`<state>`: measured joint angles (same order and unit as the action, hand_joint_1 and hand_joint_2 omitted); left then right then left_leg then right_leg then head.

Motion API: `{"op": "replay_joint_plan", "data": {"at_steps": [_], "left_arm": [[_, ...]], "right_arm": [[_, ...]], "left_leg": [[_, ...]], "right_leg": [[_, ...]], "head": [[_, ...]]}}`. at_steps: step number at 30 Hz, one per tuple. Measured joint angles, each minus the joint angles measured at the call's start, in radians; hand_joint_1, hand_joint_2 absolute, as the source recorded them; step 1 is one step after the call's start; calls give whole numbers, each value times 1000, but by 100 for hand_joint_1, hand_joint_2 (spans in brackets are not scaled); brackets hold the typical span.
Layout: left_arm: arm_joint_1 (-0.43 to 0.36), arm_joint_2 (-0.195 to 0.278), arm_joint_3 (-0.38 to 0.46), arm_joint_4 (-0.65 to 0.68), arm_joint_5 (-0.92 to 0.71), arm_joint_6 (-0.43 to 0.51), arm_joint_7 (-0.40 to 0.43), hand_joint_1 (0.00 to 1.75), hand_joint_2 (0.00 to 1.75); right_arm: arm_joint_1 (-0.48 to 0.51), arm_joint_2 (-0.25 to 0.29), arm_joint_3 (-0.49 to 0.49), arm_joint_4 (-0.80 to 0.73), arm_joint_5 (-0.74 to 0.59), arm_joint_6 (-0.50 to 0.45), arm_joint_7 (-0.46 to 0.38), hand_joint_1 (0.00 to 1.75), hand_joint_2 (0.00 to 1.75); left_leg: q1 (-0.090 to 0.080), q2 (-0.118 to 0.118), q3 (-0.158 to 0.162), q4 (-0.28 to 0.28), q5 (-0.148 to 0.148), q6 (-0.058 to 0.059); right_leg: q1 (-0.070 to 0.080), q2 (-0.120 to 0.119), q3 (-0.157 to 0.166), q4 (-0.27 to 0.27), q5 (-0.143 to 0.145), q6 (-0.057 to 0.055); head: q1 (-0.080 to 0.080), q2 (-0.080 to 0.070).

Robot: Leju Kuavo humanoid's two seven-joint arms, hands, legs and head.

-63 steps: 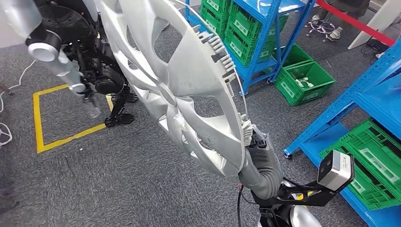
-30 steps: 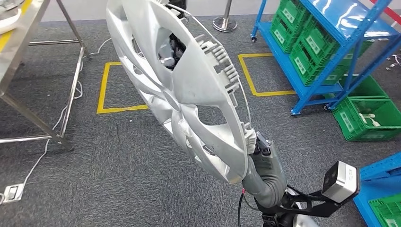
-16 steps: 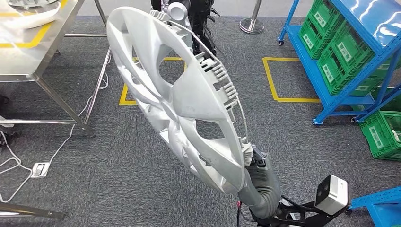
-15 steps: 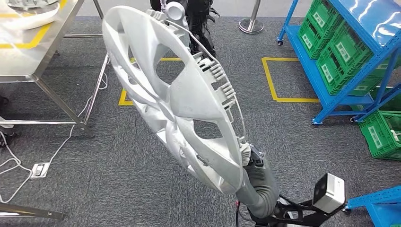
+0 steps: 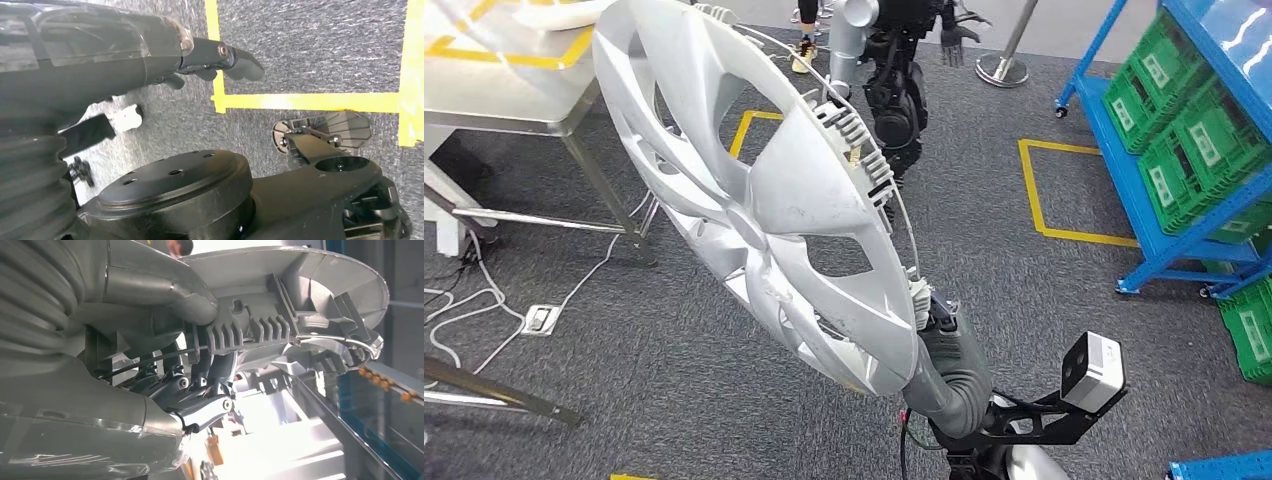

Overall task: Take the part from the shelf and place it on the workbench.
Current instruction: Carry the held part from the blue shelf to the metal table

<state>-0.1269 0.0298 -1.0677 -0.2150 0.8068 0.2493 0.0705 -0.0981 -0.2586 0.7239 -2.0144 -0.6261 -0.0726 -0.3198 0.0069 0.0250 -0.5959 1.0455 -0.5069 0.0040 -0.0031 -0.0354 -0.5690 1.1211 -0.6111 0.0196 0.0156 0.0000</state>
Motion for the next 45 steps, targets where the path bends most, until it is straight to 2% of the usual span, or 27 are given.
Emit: {"op": "replay_joint_plan", "data": {"at_steps": [2, 3, 4, 5, 8, 11, 13, 15, 17, 19, 20, 22, 23, 24, 26, 28, 30, 33, 34, 35, 36, 37, 39, 40, 41, 43, 45], "left_arm": [[0, 0, 0, 1, -1, 2, -3, 0, 175], [0, 0, 0, 1, -2, 2, -4, 0, 175], [0, 1, 0, 1, -2, 3, -5, 0, 175], [1, 1, 0, 1, -2, 4, -7, 0, 175], [0, -1, 0, 1, -4, 10, -17, 0, 175], [0, -4, 0, 1, -7, 14, -24, 0, 175], [0, -4, 0, 1, -9, 15, -26, 0, 175], [0, -3, 0, 1, -12, 19, -22, 0, 175], [-1, -2, 0, 1, -14, 22, -14, 0, 175], [-2, 0, 0, 1, -15, 25, -8, 0, 175], [-2, 1, 0, 1, -15, 26, -7, 0, 175], [-1, 4, 0, 1, -14, 29, -9, 0, 175], [-1, 4, 0, 1, -14, 30, -12, 0, 175], [0, 4, 0, 1, -14, 31, -18, 0, 175], [1, 3, 0, 0, -14, 31, -29, 0, 175], [2, 3, 0, 0, -14, 31, -35, 0, 175], [1, 3, 0, 0, -14, 31, -37, 0, 175], [-2, 3, 0, 0, -16, 30, -39, 0, 175], [-2, 3, 0, 0, -16, 28, -38, 0, 175], [-1, 3, 0, 1, -17, 26, -36, 0, 175], [-1, 3, 0, 1, -17, 24, -32, 0, 175], [-1, 3, 0, 1, -17, 22, -29, 0, 175], [-1, 1, 0, 0, -18, 18, -23, 0, 175], [-1, -1, 0, 0, -18, 16, -21, 0, 175], [-1, -2, 0, 0, -19, 14, -20, 0, 175], [0, -4, 0, 0, -19, 13, -19, 0, 175], [0, -2, 0, 1, -19, 13, -17, 0, 175]], "right_arm": [[0, -1, -3, 0, -5, -3, 5, 175, 175], [0, -2, -4, 0, -6, -4, 7, 175, 175], [0, -3, -5, 0, -8, -4, 8, 175, 175], [-1, -3, -6, 0, -10, -5, 8, 175, 175], [-7, -4, -8, 0, -16, -5, 9, 175, 175], [-16, -5, -12, -1, -25, -5, 10, 175, 175], [-24, -5, -18, -1, -31, -5, 13, 175, 175], [-30, -5, -23, -1, -35, -6, 16, 175, 175], [-33, -5, -26, -1, -37, -6, 16, 175, 175], [-35, -7, -30, -1, -40, -8, 17, 175, 175], [-36, -8, -33, -1, -41, -9, 17, 175, 175], [-41, -10, -40, -1, -42, -10, 19, 175, 175], [-44, -11, -43, -2, -41, -9, 20, 175, 175], [-46, -11, -46, -4, -40, -9, 21, 175, 175], [-49, -12, -49, -10, -35, -9, 21, 175, 175], [-52, -13, -50, -14, -32, -8, 22, 175, 175], [-53, -14, -51, -16, -30, -7, 21, 175, 175], [-50, -14, -52, -17, -28, -5, 17, 175, 175], [-48, -14, -52, -17, -27, -4, 15, 175, 175], [-45, -15, -52, -17, -26, -3, 13, 175, 175], [-43, -15, -52, -17, -25, -2, 11, 175, 175], [-42, -15, -52, -17, -25, -1, 9, 175, 175], [-43, -15, -53, -17, -24, 0, 8, 175, 175], [-43, -15, -54, -17, -23, 1, 8, 175, 175], [-43, -15, -54, -17, -23, 1, 7, 175, 175], [-43, -15, -54, -17, -23, 2, 7, 175, 175], [-44, -14, -54, -18, -23, 2, 7, 175, 175]], "left_leg": [[-4, -21, -3, 0, 3, 5], [-7, -33, -4, 0, 4, 7], [-10, -45, -4, 0, 5, 9], [-13, -56, -3, 0, 6, 10], [-15, -79, -1, -1, 9, 11], [-8, -97, -10, -3, 19, 1], [-4, -106, -16, -6, 24, -9], [-9, -73, -32, 20, 0, -16], [-9, -34, -74, 111, -58, -26], [1, -27, -118, 211, -98, -42], [6, -25, -121, 226, -94, -51], [19, -6, -74, 152, -41, -71], [22, 17, -43, 97, -21, -81], [23, 37, -19, 51, -8, -83], [17, 58, -8, 24, -14, -62], [14, 42, -14, 25, -12, -32], [13, 22, -16, 24, -7, -19], [9, -11, -20, 23, 0, -6], [6, -23, -22, 23, 1, -3], [3, -36, -23, 23, 3, -1], [0, -49, -24, 23, 5, 1], [-2, -61, -24, 23, 6, 3], [-2, -84, -26, 22, 11, 4], [0, -94, -29, 22, 14, 2], [2, -103, -32, 21, 18, -3], [5, -119, -36, 15, 27, -16], [0, -93, -46, 24, 16, -25]], "right_leg": [[0, 24, -56, 131, -61, 0], [1, 28, -75, 172, -70, -3], [4, 31, -79, 178, -58, -10], [7, 35, -66, 145, -28, -19], [21, 68, 8, -28, 70, -46], [29, 93, 34, -93, 88, -59], [29, 78, 40, -118, 97, -63], [24, 58, 55, -157, 111, -66], [20, 38, 61, -175, 120, -67], [16, 15, 58, -171, 118, -64], [12, 4, 56, -166, 115, -60], [1, -13, 53, -148, 104, -45], [-3, -19, 51, -136, 96, -35], [-4, -24, 46, -119, 86, -25], [-1, -34, 38, -97, 74, -12], [-3, -44, 36, -92, 71, -7], [-8, -27, 28, -67, 46, -2], [-9, 19, -41, 103, -51, -1], [-7, 25, -67, 163, -72, -4], [-5, 28, -81, 191, -73, -11], [-1, 32, -79, 182, -54, -20], [5, 39, -60, 136, -18, -31], [18, 70, -4, 3, 52, -55], [23, 84, 16, -45, 71, -63], [26, 93, 26, -71, 77, -68], [27, 84, 33, -92, 80, -69], [22, 65, 44, -125, 95, -65]], "head": [[13, 0], [18, 0], [23, 0], [26, 0], [29, 0], [31, 0], [38, 0], [34, 0], [24, 0], [14, 0], [10, 0], [3, 0], [-2, 0], [-10, 0], [-13, 0], [-4, 0], [3, 0], [19, 0], [25, 0], [31, 0], [34, 0], [37, 0], [38, 0], [38, 0], [39, 0], [45, 0], [45, 0]]}}
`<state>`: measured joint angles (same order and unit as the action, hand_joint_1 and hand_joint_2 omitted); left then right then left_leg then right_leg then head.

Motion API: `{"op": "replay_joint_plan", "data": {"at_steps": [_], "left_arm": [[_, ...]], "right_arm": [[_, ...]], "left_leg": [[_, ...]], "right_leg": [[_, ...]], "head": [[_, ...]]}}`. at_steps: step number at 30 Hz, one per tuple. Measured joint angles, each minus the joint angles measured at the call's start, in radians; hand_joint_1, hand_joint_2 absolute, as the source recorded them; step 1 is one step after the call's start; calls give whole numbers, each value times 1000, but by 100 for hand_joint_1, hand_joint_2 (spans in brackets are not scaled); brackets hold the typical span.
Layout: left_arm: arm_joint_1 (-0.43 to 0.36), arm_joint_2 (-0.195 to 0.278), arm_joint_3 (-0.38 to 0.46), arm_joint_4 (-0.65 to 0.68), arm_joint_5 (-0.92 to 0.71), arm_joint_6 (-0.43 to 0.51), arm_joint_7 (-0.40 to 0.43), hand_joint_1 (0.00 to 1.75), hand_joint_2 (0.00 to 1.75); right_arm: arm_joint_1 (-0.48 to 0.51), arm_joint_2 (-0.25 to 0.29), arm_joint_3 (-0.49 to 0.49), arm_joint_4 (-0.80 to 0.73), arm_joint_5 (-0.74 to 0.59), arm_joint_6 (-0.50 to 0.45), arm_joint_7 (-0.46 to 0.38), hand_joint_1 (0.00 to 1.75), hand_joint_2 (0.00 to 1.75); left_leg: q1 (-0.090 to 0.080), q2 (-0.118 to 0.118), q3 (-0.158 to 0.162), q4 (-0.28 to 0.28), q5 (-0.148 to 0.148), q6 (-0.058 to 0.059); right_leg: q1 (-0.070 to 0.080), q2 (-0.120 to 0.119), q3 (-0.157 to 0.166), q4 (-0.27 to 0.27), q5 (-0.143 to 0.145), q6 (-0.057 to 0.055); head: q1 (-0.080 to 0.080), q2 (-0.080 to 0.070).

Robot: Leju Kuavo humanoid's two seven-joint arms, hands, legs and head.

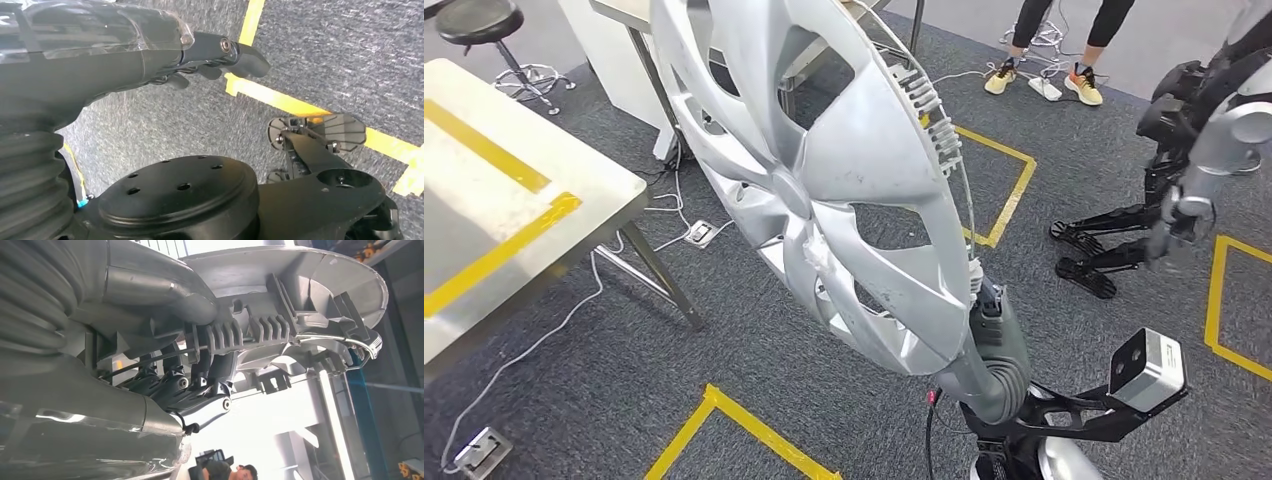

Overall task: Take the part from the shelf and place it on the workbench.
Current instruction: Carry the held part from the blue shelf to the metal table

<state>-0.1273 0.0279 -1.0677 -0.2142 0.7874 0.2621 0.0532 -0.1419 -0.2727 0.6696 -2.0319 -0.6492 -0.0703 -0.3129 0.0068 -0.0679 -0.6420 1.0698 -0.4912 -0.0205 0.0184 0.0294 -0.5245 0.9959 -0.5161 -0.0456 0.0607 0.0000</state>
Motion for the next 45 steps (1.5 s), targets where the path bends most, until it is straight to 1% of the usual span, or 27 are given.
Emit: {"op": "replay_joint_plan", "data": {"at_steps": [2, 3, 5, 6, 7, 9, 11, 12, 14, 15, 17, 19, 20, 21, 22, 25, 27, 29, 31, 33, 35, 36, 37, 39, 40, 42, 45], "left_arm": [[-1, 1, 0, 0, 0, -1, 4, 0, 175], [-1, 1, 0, 0, 0, -1, 5, 0, 175], [-2, 2, 0, 0, 0, -2, 4, 0, 175], [-2, 2, 0, 0, 0, -2, 0, 0, 175], [-1, 2, 0, 0, 0, -2, -4, 0, 175], [0, 1, 0, 0, 0, -3, -11, 0, 175], [1, -3, 0, 0, 1, -6, -11, 0, 175], [1, -6, 0, -1, 2, -7, -9, 0, 175], [2, -10, 0, 0, 4, -12, -1, 0, 175], [2, -12, 0, 0, 5, -14, 4, 0, 175], [0, -16, 0, 0, 4, -19, 13, 0, 175], [-1, -18, 0, 0, 0, -22, 23, 0, 175], [-1, -19, 0, 0, -2, -22, 27, 0, 175], [-1, -19, 0, 0, -4, -19, 27, 0, 175], [-1, -18, 0, 0, -4, -15, 22, 0, 175], [0, -18, 0, 0, 6, -1, -7, 0, 175], [0, -20, 0, 0, 16, 1, -31, 0, 175], [1, -23, 0, 0, 20, -1, -49, 0, 175], [1, -25, 0, 0, 22, -1, -56, 0, 175], [0, -26, 0, 0, 23, -1, -58, 0, 175], [0, -27, 0, 0, 24, -1, -59, 0, 175], [1, -27, 0, 0, 25, -1, -59, 0, 175], [1, -27, 0, 0, 27, -1, -57, 0, 175], [1, -27, 0, 0, 29, -2, -48, 0, 175], [1, -28, 0, 0, 31, -4, -40, 0, 175], [1, -30, 0, 0, 35, -8, -23, 0, 175], [3, -32, 0, 1, 41, -14, 3, 0, 175]], "right_arm": [[1, 1, 0, 0, 0, 0, -1, 175, 175], [3, 1, 0, 0, 0, 0, -1, 175, 175], [6, 1, 0, 1, 0, 0, -1, 175, 175], [7, 1, 0, 1, 0, 0, 0, 175, 175], [7, 1, 0, 1, 2, 0, 1, 175, 175], [6, 1, 0, 0, 6, -1, 7, 175, 175], [4, 1, 1, 0, 10, -5, 16, 175, 175], [3, 0, 1, 0, 12, -7, 20, 175, 175], [2, 0, 2, 0, 14, -12, 27, 175, 175], [2, 0, 2, 0, 17, -14, 31, 175, 175], [1, 0, 2, -4, 23, -22, 41, 175, 175], [2, 0, 4, -7, 30, -31, 51, 175, 175], [2, 0, 6, -8, 32, -33, 54, 175, 175], [2, 0, 7, -8, 33, -35, 57, 175, 175], [1, 0, 8, -8, 33, -36, 59, 175, 175], [-17, 0, 9, -10, 31, -35, 72, 175, 175], [-37, 0, 13, -11, 31, -31, 85, 175, 175], [-56, 0, 17, -11, 32, -30, 93, 175, 175], [-67, 4, 22, -10, 31, -30, 96, 175, 175], [-72, 9, 25, -9, 29, -30, 96, 175, 175], [-73, 11, 28, -5, 28, -31, 96, 175, 175], [-73, 12, 29, -2, 26, -31, 96, 175, 175], [-73, 12, 31, 0, 24, -31, 96, 175, 175], [-73, 14, 34, 2, 21, -30, 96, 175, 175], [-75, 15, 36, 3, 20, -30, 96, 175, 175], [-80, 15, 39, 3, 19, -29, 96, 175, 175], [-88, 15, 43, 3, 18, -28, 96, 175, 175]], "left_leg": [[-4, 51, -33, 70, -53, -6], [-3, 65, -57, 126, -87, -10], [3, 69, -83, 206, -119, -19], [6, 71, -73, 203, -110, -24], [8, 77, -44, 163, -84, -29], [9, 115, 28, 46, -40, -36], [5, 144, 57, -10, -33, -23], [2, 146, 56, -11, -36, -12], [3, 128, 51, -12, -31, 6], [3, 118, 50, -12, -29, 12], [4, 99, 48, -14, -24, 22], [2, 79, 45, -13, -21, 27], [0, 69, 44, -13, -19, 28], [-2, 57, 44, -13, -18, 30], [-5, 46, 45, -13, -17, 31], [-7, 17, 44, -14, -12, 31], [-2, 2, 37, -16, -6, 22], [1, -8, 31, -21, 0, 10], [-5, 21, 16, 0, -21, 1], [-4, 61, -27, 89, -77, -9], [4, 68, -72, 194, -120, -23], [8, 69, -78, 212, -117, -29], [12, 72, -64, 193, -97, -36], [16, 104, 1, 79, -41, -48], [16, 123, 28, 28, -24, -47], [11, 145, 45, -12, -23, -27], [10, 123, 38, -13, -16, 5]], "right_leg": [[-6, -20, 6, -25, 15, 3], [-7, -30, 5, -28, 17, 1], [-10, -52, 0, -23, 16, 4], [-12, -62, -2, -19, 14, 7], [-14, -70, -4, -12, 11, 12], [-17, -83, -9, 7, 0, 27], [-13, -93, -14, 24, -9, 39], [-11, -99, -15, 28, -11, 43], [-13, -106, -16, 32, -15, 48], [-16, -98, -20, 44, -27, 52], [-20, -65, -51, 126, -84, 61], [-21, -42, -108, 262, -148, 62], [-20, -39, -129, 308, -160, 60], [-19, -37, -135, 320, -152, 54], [-17, -33, -124, 291, -123, 46], [-7, 12, -46, 100, -18, 11], [-1, 30, -25, 48, -2, 0], [-2, 16, -18, 24, 6, 0], [-9, -5, -5, -14, 19, 1], [-12, -27, 0, -33, 28, 2], [-14, -50, -2, -31, 28, 4], [-15, -61, -3, -27, 26, 7], [-18, -71, -4, -22, 23, 11], [-24, -86, -7, -5, 12, 25], [-23, -91, -10, 7, 5, 33], [-20, -100, -15, 23, -4, 45], [-21, -102, -17, 31, -12, 55]], "head": [[-11, 0], [-19, 0], [-29, 0], [-34, 0], [-38, 0], [-50, 0], [-58, 0], [-57, 0], [-50, 0], [-48, 0], [-39, 0], [-27, 0], [-22, 0], [-18, 0], [-14, 0], [-9, 0], [-9, 0], [-2, 0], [-4, 0], [-17, 0], [-29, 0], [-33, 0], [-38, 0], [-48, 0], [-55, 0], [-60, 0], [-49, 0]]}}
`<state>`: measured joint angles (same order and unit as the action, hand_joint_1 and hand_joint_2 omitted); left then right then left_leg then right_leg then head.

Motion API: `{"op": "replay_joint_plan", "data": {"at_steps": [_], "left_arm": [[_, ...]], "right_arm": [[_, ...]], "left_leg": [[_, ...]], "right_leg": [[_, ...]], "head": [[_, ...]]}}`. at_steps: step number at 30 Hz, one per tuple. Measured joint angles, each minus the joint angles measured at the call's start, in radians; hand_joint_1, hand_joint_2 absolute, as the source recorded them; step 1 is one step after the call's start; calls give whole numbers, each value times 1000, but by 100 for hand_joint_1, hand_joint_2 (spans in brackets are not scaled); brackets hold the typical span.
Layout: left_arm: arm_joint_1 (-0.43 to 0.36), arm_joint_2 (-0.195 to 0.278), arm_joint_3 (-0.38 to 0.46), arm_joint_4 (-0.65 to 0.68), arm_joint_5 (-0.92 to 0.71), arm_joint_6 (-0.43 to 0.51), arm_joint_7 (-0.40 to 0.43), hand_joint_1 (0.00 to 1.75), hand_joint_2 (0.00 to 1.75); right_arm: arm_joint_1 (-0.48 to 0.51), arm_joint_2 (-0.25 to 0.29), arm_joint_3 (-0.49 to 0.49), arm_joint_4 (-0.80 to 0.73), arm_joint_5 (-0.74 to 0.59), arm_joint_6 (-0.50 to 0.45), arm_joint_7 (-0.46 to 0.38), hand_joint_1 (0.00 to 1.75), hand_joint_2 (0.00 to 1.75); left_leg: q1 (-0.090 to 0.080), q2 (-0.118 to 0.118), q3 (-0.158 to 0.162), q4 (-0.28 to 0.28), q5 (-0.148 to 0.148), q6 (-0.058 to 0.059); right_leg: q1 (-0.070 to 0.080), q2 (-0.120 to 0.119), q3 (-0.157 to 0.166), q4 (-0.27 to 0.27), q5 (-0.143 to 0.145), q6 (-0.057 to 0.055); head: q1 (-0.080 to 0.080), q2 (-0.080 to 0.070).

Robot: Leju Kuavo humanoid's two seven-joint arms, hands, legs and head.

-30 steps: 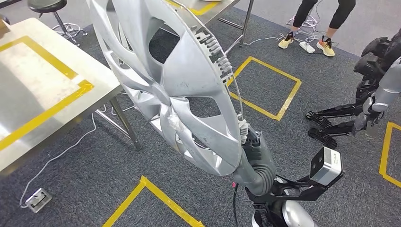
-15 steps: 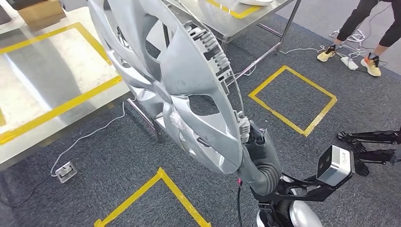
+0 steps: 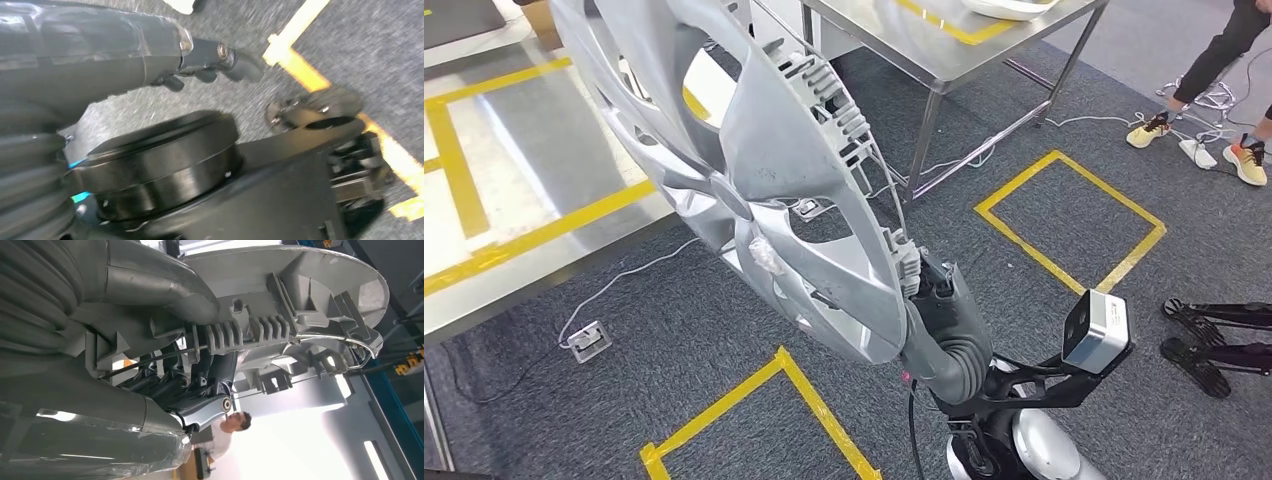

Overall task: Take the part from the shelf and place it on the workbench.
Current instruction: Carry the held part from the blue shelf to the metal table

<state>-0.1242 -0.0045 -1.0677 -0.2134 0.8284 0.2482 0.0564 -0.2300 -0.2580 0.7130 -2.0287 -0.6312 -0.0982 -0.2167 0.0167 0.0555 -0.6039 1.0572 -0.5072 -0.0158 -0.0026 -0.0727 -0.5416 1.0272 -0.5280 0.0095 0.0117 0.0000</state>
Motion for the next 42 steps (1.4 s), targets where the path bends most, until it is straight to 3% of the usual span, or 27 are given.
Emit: {"op": "replay_joint_plan", "data": {"at_steps": [2, 3, 5, 6, 7, 8, 10, 11, 13, 14, 15, 17, 19, 21, 22, 23, 25, 27, 28, 30, 32, 34, 36, 37, 38, 40, 42], "left_arm": [[-2, -1, 0, 0, 1, -1, 4, 0, 175], [-3, -1, 0, 0, 1, -1, 1, 0, 175], [-3, -1, 0, 0, 1, 0, -11, 0, 175], [-2, -1, 0, 0, 1, 0, -19, 0, 175], [-2, -1, 0, 0, 1, 1, -25, 0, 175], [-2, -1, 0, 0, 1, 2, -31, 0, 175], [-2, -4, 0, 0, 1, 5, -37, 0, 175], [-3, -6, 0, 0, 1, 6, -39, 0, 175], [-3, -11, 0, 0, 1, 8, -39, 0, 175], [-2, -12, 0, 0, 1, 8, -39, 0, 175], [-1, -14, 0, 0, 1, 7, -38, 0, 175], [-1, -14, 0, 0, 1, 7, -36, 0, 175], [-2, -13, 0, 0, 1, 7, -33, 0, 175], [-2, -13, 0, 0, 1, 7, -32, 0, 175], [-2, -12, 0, 0, 1, 7, -32, 0, 175], [-2, -12, 0, 0, 1, 7, -32, 0, 175], [-2, -12, 0, 0, 1, 7, -30, 0, 175], [-2, -13, 0, 0, 1, 7, -29, 0, 175], [-1, -14, 0, 0, 1, 7, -30, 0, 175], [0, -13, 0, 0, 1, 7, -30, 0, 175], [-1, -13, 0, 0, 1, 8, -31, 0, 175], [-2, -14, 0, 0, 1, 9, -33, 0, 175], [-2, -14, 0, 0, 3, 9, -33, 0, 175], [-2, -14, 0, 1, 4, 9, -33, 0, 175], [-1, -13, 0, 1, 4, 9, -32, 0, 175], [-2, -14, 0, 0, 4, 9, -28, 0, 175], [-3, -16, 0, 0, 5, 8, -24, 0, 175]], "right_arm": [[-2, 0, 1, 0, 0, 0, 0, 175, 175], [-3, -1, 1, 0, 0, 1, 0, 175, 175], [-2, -1, 3, 0, 0, 1, 0, 175, 175], [-1, -1, 5, 1, 0, 1, 0, 175, 175], [-1, -1, 6, 2, 0, 1, -1, 175, 175], [-1, -1, 7, 2, 0, 1, -1, 175, 175], [-2, -2, 7, 3, -1, 1, -2, 175, 175], [-3, -2, 7, 3, -1, 1, -3, 175, 175], [-5, -2, 7, 3, -2, 2, -4, 175, 175], [-7, -2, 7, 3, -2, 2, -4, 175, 175], [-9, -2, 8, 3, -3, 2, -4, 175, 175], [-12, -1, 8, 2, -4, 2, -4, 175, 175], [-13, 0, 9, 2, -4, 3, -5, 175, 175], [-12, 0, 9, 3, -4, 3, -5, 175, 175], [-12, 0, 10, 4, -5, 3, -5, 175, 175], [-12, 0, 10, 5, -5, 3, -5, 175, 175], [-12, 0, 12, 6, -5, 3, -5, 175, 175], [-15, 0, 12, 6, -5, 3, -5, 175, 175], [-16, 0, 12, 6, -5, 3, -5, 175, 175], [-17, 0, 12, 6, -5, 4, -5, 175, 175], [-17, -1, 12, 6, -6, 4, -5, 175, 175], [-17, -1, 12, 6, -6, 4, -5, 175, 175], [-15, -2, 13, 6, -7, 4, -5, 175, 175], [-14, -2, 13, 6, -7, 4, -5, 175, 175], [-14, -3, 13, 7, -7, 4, -6, 175, 175], [-14, -3, 13, 7, -8, 5, -6, 175, 175], [-14, -3, 13, 7, -8, 5, -8, 175, 175]], "left_leg": [[2, -18, -4, -2, 6, 12], [2, -27, -6, -2, 9, 17], [-1, -46, -12, -1, 13, 23], [-3, -56, -13, -1, 15, 25], [-5, -67, -14, -1, 16, 27], [-8, -79, -14, -1, 18, 28], [-10, -100, -16, -2, 23, 26], [-9, -110, -18, -2, 26, 23], [-2, -127, -28, -4, 36, 10], [0, -136, -31, -8, 41, 2], [1, -133, -35, -8, 42, -3], [-4, -96, -57, 30, 10, -10], [-4, -58, -103, 137, -56, -17], [-1, -55, -138, 232, -93, -25], [0, -54, -134, 239, -88, -29], [2, -49, -111, 207, -67, -32], [1, -14, -34, 83, -18, -34], [-3, 18, 9, 5, -2, -21], [-7, 22, 9, 0, -7, -11], [-7, 6, 6, -2, -1, 6], [-5, -12, 3, -4, 5, 18], [-6, -31, -2, -5, 10, 27], [-9, -51, -7, -4, 14, 33], [-11, -62, -8, -4, 15, 35], [-14, -74, -8, -4, 16, 36], [-18, -96, -6, -5, 19, 37], [-16, -115, -11, -5, 25, 30]], "right_leg": [[-4, 31, -21, 55, -44, 8], [-6, 50, -44, 113, -80, 11], [-6, 64, -99, 243, -139, 11], [-6, 66, -115, 281, -146, 8], [-5, 68, -114, 278, -132, 3], [-4, 72, -94, 237, -99, -5], [0, 105, -31, 97, -27, -28], [3, 123, -8, 42, -6, -38], [8, 138, 7, 1, 1, -47], [10, 130, 8, -8, 5, -47], [8, 118, 11, -20, 11, -44], [3, 96, 17, -46, 25, -40], [1, 74, 17, -54, 33, -39], [0, 51, 13, -49, 32, -38], [0, 41, 10, -45, 31, -37], [-1, 33, 9, -41, 29, -34], [-2, 19, 6, -28, 21, -23], [2, 8, 3, -14, 13, -11], [4, 4, 2, -10, 12, -8], [2, -4, 2, -7, 9, -2], [-3, 15, -9, 26, -21, 6], [-6, 49, -53, 136, -90, 13], [-6, 63, -106, 261, -140, 12], [-5, 65, -115, 282, -138, 9], [-4, 68, -106, 262, -114, 1], [1, 91, -49, 136, -38, -22], [8, 121, -6, 32, 7, -42]], "head": [[7, 0], [13, 0], [25, 0], [29, 0], [34, 0], [38, 0], [41, 0], [40, 0], [42, 0], [46, 0], [50, 0], [44, 0], [29, 0], [16, 0], [11, 0], [5, 0], [-6, 0], [-12, 0], [-11, 0], [-6, 0], [0, 0], [11, 0], [22, 0], [26, 0], [31, 0], [36, 0], [34, 0]]}}
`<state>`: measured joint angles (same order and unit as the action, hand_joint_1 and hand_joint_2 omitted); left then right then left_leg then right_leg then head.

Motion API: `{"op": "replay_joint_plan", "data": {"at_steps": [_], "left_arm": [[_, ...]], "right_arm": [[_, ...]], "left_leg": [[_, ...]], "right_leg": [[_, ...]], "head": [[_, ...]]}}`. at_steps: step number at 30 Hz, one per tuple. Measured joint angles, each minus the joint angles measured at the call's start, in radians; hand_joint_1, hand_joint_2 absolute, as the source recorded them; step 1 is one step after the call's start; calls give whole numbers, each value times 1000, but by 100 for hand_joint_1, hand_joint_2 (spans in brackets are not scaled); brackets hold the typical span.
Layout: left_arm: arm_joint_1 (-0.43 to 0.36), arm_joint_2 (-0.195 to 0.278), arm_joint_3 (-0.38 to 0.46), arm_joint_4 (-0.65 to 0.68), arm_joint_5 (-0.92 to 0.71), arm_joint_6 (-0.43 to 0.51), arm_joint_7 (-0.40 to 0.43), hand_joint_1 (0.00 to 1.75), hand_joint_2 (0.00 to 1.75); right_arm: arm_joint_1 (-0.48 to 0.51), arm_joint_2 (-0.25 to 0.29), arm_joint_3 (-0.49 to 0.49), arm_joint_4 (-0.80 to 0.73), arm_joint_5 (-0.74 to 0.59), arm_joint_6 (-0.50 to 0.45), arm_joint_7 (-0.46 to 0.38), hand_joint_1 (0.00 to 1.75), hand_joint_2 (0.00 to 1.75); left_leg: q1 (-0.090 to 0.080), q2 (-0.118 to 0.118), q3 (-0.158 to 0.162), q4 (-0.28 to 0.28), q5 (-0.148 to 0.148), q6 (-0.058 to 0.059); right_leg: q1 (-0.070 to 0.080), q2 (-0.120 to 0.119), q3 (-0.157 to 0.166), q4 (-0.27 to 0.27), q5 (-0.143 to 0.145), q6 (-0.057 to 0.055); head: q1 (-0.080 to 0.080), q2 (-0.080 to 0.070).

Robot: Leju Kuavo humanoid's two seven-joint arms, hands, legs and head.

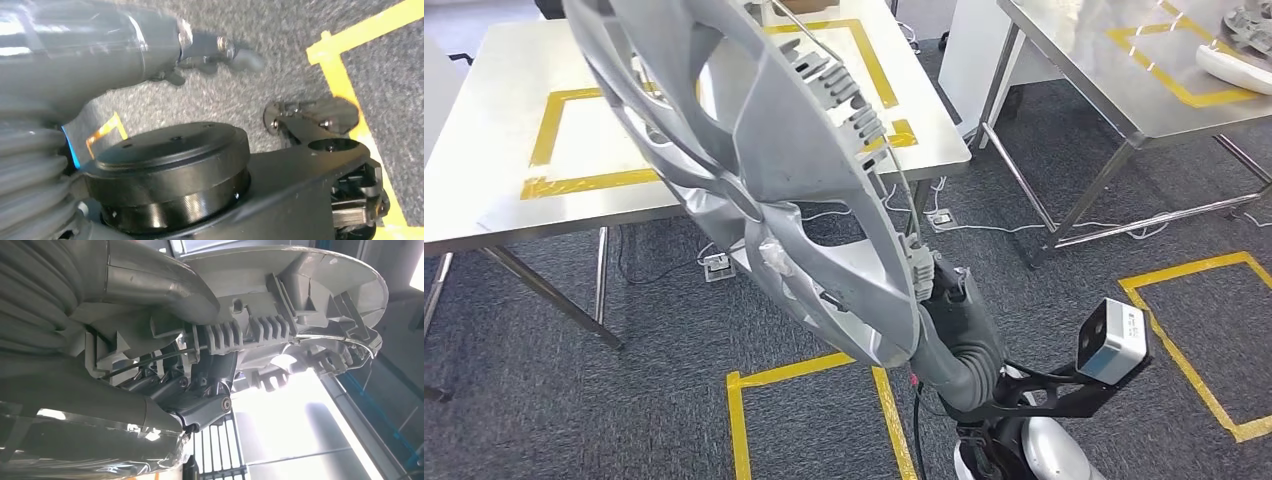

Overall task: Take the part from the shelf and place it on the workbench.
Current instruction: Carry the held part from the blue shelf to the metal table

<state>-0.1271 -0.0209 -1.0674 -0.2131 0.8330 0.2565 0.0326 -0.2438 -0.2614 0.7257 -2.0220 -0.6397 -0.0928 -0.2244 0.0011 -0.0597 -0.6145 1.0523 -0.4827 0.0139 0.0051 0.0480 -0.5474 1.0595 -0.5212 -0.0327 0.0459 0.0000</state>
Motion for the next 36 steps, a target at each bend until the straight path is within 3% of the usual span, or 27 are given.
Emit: {"op": "replay_joint_plan", "data": {"at_steps": [1, 3, 5, 7, 9, 10, 11, 14, 16, 18, 20, 21, 24, 26, 28, 31, 33, 34, 36], "left_arm": [[0, -1, 0, 0, 0, 0, 1, 0, 175], [2, -2, 0, 0, 0, -1, 3, 0, 175], [2, -1, 0, 0, 0, -2, 4, 0, 175], [1, 1, 0, 0, 0, -2, 5, 0, 175], [0, 4, 0, 0, 1, -2, 5, 0, 175], [0, 5, 0, 0, 1, -2, 5, 0, 175], [0, 6, 0, 0, 1, -2, 4, 0, 175], [0, 7, 0, 0, 1, -2, 5, 0, 175], [1, 7, 0, 0, 1, -2, 5, 0, 175], [2, 8, 0, 0, 1, -2, 3, 0, 175], [3, 8, 0, 0, 1, -2, 2, 0, 175], [2, 8, 0, 0, 1, -2, 1, 0, 175], [2, 8, 0, 0, 1, -2, 0, 0, 175], [3, 8, 0, 0, 1, -2, 0, 0, 175], [3, 8, 0, 0, 1, -2, 0, 0, 175], [2, 6, 0, 0, 0, -2, -1, 0, 175], [1, 3, 0, 0, 0, -2, -2, 0, 175], [1, 3, 0, 0, 0, -3, -2, 0, 175], [2, 2, 0, 0, 0, -4, -2, 0, 175]], "right_arm": [[0, -1, 0, 0, 0, 0, 0, 175, 175], [0, -1, 0, -1, -1, 1, -1, 175, 175], [0, 0, 0, -1, -1, 1, -2, 175, 175], [1, 2, 0, -1, -4, 1, -4, 175, 175], [5, 3, 0, 1, -11, 1, -6, 175, 175], [7, 4, 0, 2, -15, 1, -7, 175, 175], [8, 4, 0, 3, -18, 1, -8, 175, 175], [8, 5, 0, 7, -21, 2, -9, 175, 175], [8, 7, 0, 8, -23, 3, -11, 175, 175], [8, 7, -1, 8, -29, 7, -15, 175, 175], [8, 7, -1, 9, -36, 11, -17, 175, 175], [8, 7, -1, 9, -37, 13, -18, 175, 175], [10, 7, -1, 9, -41, 16, -20, 175, 175], [13, 7, -1, 10, -41, 16, -20, 175, 175], [14, 7, -1, 10, -41, 16, -22, 175, 175], [13, 7, -2, 10, -42, 19, -27, 175, 175], [12, 6, -2, 9, -42, 21, -29, 175, 175], [12, 6, -2, 9, -42, 22, -30, 175, 175], [12, 6, -3, 9, -43, 24, -29, 175, 175]], "left_leg": [[5, -8, -4, -1, 4, -6], [9, -20, -11, -6, 12, -19], [5, 12, -24, 9, -5, -30], [5, 55, -63, 94, -62, -40], [12, 62, -107, 205, -113, -52], [15, 62, -112, 229, -115, -57], [19, 62, -100, 219, -100, -63], [26, 70, -5, 65, -34, -72], [24, 73, 19, 15, -34, -57], [21, 72, 15, 15, -34, -35], [21, 70, 14, 12, -29, -22], [22, 69, 13, 10, -27, -16], [16, 67, 9, 10, -25, -5], [11, 66, 7, 10, -24, -2], [5, 62, 8, 10, -23, -1], [1, 59, 7, 10, -21, -3], [5, 59, 1, 9, -15, -10], [5, 59, -2, 10, -16, -12], [2, 60, -4, 8, -17, 4]], "right_leg": [[3, 8, 7, -18, 3, -5], [5, -4, 13, -41, 9, -5], [-1, -21, 25, -76, 19, -2], [-5, -35, 28, -92, 28, 1], [-5, -48, 24, -89, 29, 1], [-6, -54, 23, -86, 28, 3], [-8, -58, 21, -81, 26, 6], [-12, -61, 13, -55, 12, 25], [-10, -62, 3, -39, 6, 39], [-10, -62, -1, -36, 6, 47], [-13, -61, -9, -19, -11, 55], [-14, -60, -22, 13, -34, 59], [-14, -58, -101, 197, -124, 64], [-14, -58, -128, 256, -134, 59], [-11, -56, -103, 202, -87, 47], [2, -51, -20, 22, -3, 11], [10, -50, -5, -19, 3, -1], [12, -50, -4, -29, 5, 2], [10, -50, -1, -43, 3, 32]], "head": [[0, 0], [10, 0], [12, 0], [0, 0], [-13, 0], [-19, 0], [-23, 0], [-40, 0], [-46, 0], [-41, 0], [-35, 0], [-31, 0], [-12, 0], [-3, 0], [4, 0], [5, 0], [7, 0], [10, 0], [11, 0]]}}
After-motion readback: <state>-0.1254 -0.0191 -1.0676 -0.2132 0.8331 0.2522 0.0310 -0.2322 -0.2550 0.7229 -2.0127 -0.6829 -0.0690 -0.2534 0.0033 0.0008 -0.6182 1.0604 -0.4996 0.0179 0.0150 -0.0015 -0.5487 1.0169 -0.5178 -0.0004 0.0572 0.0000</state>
